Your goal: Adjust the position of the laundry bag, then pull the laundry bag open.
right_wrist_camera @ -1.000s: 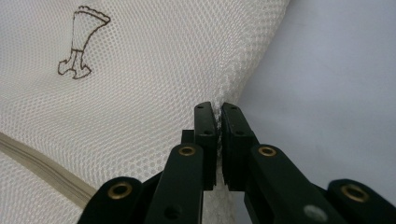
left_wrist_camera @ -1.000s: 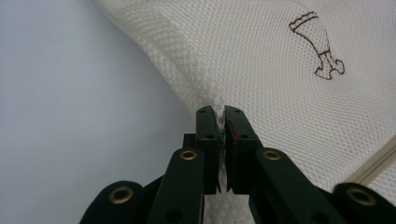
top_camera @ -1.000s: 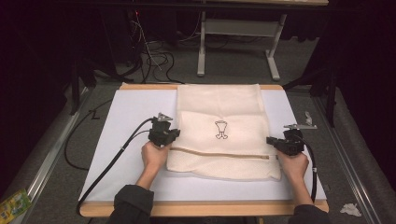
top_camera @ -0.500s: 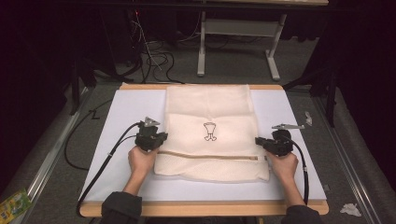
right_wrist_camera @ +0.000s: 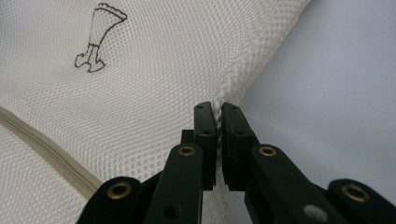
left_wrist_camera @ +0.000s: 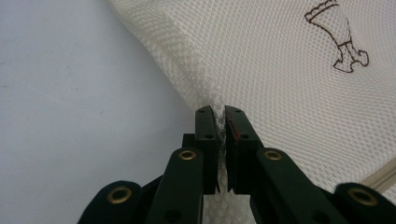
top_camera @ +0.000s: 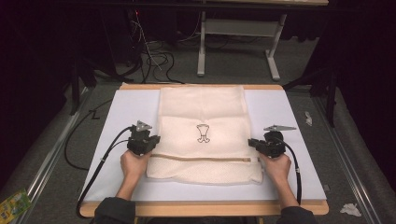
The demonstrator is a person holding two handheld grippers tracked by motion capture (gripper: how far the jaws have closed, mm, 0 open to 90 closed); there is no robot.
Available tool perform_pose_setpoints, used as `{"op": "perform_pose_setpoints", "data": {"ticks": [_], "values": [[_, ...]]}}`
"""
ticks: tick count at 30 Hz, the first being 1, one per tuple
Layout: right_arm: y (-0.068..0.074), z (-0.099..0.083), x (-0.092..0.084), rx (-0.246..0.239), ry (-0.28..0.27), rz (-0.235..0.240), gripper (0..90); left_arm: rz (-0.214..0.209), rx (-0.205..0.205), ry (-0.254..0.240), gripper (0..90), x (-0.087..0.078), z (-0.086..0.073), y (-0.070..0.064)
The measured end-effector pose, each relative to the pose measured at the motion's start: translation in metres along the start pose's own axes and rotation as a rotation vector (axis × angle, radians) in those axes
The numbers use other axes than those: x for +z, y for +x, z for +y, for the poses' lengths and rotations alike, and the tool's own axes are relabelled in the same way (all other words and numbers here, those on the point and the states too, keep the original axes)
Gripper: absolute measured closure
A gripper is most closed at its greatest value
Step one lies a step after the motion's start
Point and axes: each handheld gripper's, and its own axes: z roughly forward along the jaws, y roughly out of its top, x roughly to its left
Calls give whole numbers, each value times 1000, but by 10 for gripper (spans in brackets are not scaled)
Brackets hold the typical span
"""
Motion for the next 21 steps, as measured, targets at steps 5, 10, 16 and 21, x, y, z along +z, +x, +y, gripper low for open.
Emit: {"op": "perform_pose_setpoints", "data": {"ticks": [5,10,16,21], "values": [[4,-2,2,0,-4,4,870,9,2,3,847,-3,-2,2],[5,-5,5,0,-2,9,869,21,9,5,844,-4,-5,3],[4,-6,6,0,1,3,866,22,6,10,842,-2,-8,4],[5,-6,6,-6,6,-6,856,20,-5,11,839,0,-10,5]]}}
